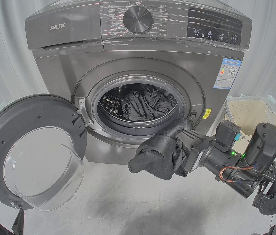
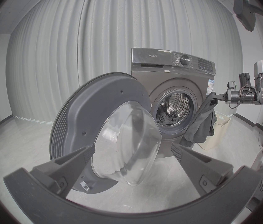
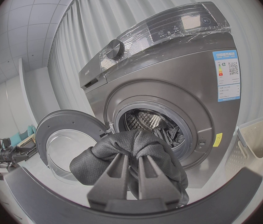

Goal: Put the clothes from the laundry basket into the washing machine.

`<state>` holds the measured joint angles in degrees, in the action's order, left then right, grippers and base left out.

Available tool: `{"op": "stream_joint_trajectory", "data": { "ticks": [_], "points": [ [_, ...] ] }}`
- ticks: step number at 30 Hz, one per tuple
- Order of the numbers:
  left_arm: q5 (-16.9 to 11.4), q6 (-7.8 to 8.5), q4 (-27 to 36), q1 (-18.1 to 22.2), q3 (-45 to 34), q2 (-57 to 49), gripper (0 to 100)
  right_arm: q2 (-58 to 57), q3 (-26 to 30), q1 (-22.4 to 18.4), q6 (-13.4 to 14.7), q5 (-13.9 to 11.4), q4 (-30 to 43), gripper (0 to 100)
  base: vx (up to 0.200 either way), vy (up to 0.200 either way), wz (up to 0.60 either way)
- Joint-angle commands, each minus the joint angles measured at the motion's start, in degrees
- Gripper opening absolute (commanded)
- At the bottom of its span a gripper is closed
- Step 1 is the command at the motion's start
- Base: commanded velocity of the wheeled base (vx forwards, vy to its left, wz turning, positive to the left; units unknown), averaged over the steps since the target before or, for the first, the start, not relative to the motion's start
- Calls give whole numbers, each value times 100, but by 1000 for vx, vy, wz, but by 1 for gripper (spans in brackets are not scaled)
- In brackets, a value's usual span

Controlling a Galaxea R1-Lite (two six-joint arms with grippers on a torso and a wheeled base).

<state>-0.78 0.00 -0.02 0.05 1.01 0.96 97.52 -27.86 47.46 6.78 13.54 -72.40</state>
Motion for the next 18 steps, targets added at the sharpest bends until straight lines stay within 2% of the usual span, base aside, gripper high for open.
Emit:
{"op": "stream_joint_trajectory", "data": {
  "ticks": [1,3,5,6,8,11,13,14,16,17,18],
  "points": [
    [-36,35,-50,4,-101,-96,100,109,-45,27,-10,-1,-73,0,0,0,0],
    [8,53,-305,4,-48,-96,100,170,-80,27,-10,17,-116,0,0,0,0],
    [-98,88,-1000,65,294,-17,100,206,-106,35,-1,43,-125,0,0,0,0],
    [-177,88,-1123,92,470,159,100,214,-124,35,-10,69,-116,0,0,0,0],
    [-608,62,-1123,48,945,774,100,276,-255,35,-10,78,-116,0,0,0,0],
    [-1249,-70,-1123,-128,1384,1459,100,408,-466,115,-1,105,-125,0,0,0,0],
    [-1636,-70,-1131,-233,1551,2022,100,434,-572,106,-1,210,-116,0,0,0,0],
    [-1662,-70,-1131,-233,1560,2057,100,443,-589,106,-10,219,-116,0,0,0,0],
    [-2075,202,-1228,-277,1604,2813,100,531,-739,106,17,307,-125,0,0,0,0],
    [-2075,202,-1228,-277,1604,2813,100,531,-739,106,17,307,-125,0,0,0,0],
    [-2313,413,-1290,-321,1639,3208,100,548,-792,115,78,316,-125,0,0,0,0]
  ]
}}
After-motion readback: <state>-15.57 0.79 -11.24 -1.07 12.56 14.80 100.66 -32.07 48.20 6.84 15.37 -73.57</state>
